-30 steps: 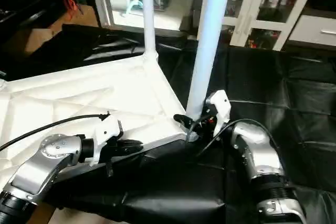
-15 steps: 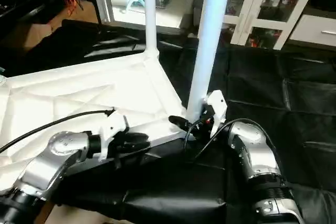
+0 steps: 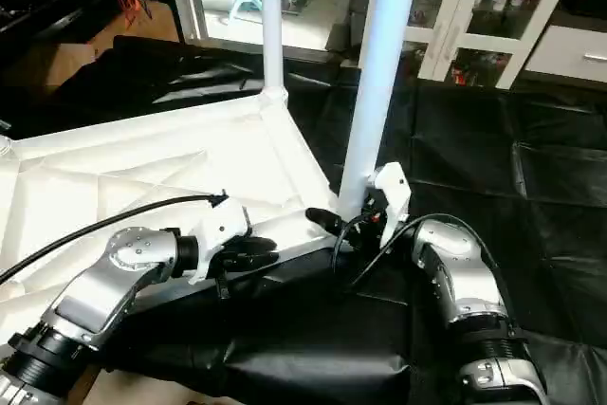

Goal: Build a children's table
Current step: Rotate leg to tighten

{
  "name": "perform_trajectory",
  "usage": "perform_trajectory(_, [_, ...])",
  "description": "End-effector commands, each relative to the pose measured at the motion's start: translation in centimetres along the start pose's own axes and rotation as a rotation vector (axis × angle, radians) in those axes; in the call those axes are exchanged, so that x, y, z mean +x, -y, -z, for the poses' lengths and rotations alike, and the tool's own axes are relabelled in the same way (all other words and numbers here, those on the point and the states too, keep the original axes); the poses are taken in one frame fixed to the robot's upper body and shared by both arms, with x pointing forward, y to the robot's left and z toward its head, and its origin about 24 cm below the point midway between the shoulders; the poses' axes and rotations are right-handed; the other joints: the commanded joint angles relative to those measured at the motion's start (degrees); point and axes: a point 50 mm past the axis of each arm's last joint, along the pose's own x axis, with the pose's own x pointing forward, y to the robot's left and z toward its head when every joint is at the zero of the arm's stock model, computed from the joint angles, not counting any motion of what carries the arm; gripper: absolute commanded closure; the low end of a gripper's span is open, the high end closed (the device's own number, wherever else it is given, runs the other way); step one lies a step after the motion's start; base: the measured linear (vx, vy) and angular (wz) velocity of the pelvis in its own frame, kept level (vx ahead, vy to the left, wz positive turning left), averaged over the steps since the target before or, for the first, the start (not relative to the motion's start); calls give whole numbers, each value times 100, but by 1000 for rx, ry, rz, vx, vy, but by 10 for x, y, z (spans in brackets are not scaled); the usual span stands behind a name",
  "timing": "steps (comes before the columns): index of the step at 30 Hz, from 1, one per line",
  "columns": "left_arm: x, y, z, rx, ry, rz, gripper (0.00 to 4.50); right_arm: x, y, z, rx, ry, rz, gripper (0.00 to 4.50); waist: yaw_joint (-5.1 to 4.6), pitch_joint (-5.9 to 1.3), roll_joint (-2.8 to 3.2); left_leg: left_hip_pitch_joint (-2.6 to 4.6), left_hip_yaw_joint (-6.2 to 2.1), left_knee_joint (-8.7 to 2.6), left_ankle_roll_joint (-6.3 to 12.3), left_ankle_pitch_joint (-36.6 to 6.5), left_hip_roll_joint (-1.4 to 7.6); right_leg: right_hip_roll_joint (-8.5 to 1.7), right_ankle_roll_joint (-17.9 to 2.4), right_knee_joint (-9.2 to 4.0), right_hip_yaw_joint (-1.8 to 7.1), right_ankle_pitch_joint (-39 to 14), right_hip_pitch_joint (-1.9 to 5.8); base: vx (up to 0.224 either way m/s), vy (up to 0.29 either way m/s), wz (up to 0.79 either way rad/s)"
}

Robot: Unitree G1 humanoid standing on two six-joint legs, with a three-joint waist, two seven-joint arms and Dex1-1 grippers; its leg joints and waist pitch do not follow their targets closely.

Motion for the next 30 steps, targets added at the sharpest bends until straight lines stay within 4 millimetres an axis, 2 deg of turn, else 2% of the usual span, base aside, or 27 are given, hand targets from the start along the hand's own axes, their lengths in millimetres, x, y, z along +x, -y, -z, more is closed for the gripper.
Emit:
perform_trajectory(1, [2,0,26,-63,-148,-23,363,2,1,-8,-43,10,-3,90,9,-234,-33,156,-108,-385,499,-712,241,-218,-1766,-364,102,531,117,0,0,0])
perform_trajectory(8, [5,-2,23,-37,-192,-21,363,3,3,-11,-49,18,7,90,13,-244,-25,150,-111,-385,473,-728,239,-226,-1749,-374,103,425,126,0,0,0])
perform_trajectory(9, [6,-2,22,-35,-196,-18,379,3,3,-11,-50,20,8,90,14,-250,-23,148,-114,-380,493,-669,241,-226,-1754,-364,101,502,130,0,0,0])
perform_trajectory(10, [6,-2,22,-31,-202,-13,390,3,4,-11,-51,21,12,90,19,-265,10,152,-118,-374,498,-624,239,-224,-1760,-352,98,567,135,0,0,0])
perform_trajectory(11, [6,-2,22,-29,-205,-10,400,2,4,-11,-52,22,16,90,14,-265,-10,149,-114,-368,530,-567,236,-217,-1770,-349,95,679,132,0,0,0])
perform_trajectory(13, [7,-1,23,-40,-210,-8,402,2,5,-12,-53,26,27,90,21,-266,-7,149,-111,-367,558,-549,236,-221,-1786,-347,93,710,132,0,0,0])
perform_trajectory(15, [7,-1,22,-43,-212,-6,432,1,7,-14,-48,47,53,90,22,-260,-6,152,-108,-371,551,-618,237,-220,-1789,-358,93,610,125,0,0,0])
perform_trajectory(18, [8,-1,22,-45,-214,-2,442,1,9,-16,-40,77,82,90,15,-254,3,159,-109,-391,461,-793,241,-226,-1772,-381,97,348,121,0,0,0])
perform_trajectory(21, [8,1,25,-32,-220,15,447,-1,10,-18,-58,95,94,90,20,-263,1,159,-113,-390,420,-788,241,-224,-1735,-382,96,338,123,0,0,0])
perform_trajectory(22, [8,3,27,-32,-224,19,447,-2,10,-18,-74,100,103,90,22,-289,13,160,-116,-380,431,-734,238,-225,-1738,-369,93,424,137,0,0,0])
perform_trajectory(30, [7,3,30,-44,-207,15,447,-17,11,-13,-50,95,70,90,31,-326,-21,136,-107,-340,632,-534,226,-221,-1767,-350,85,672,163,0,0,0])
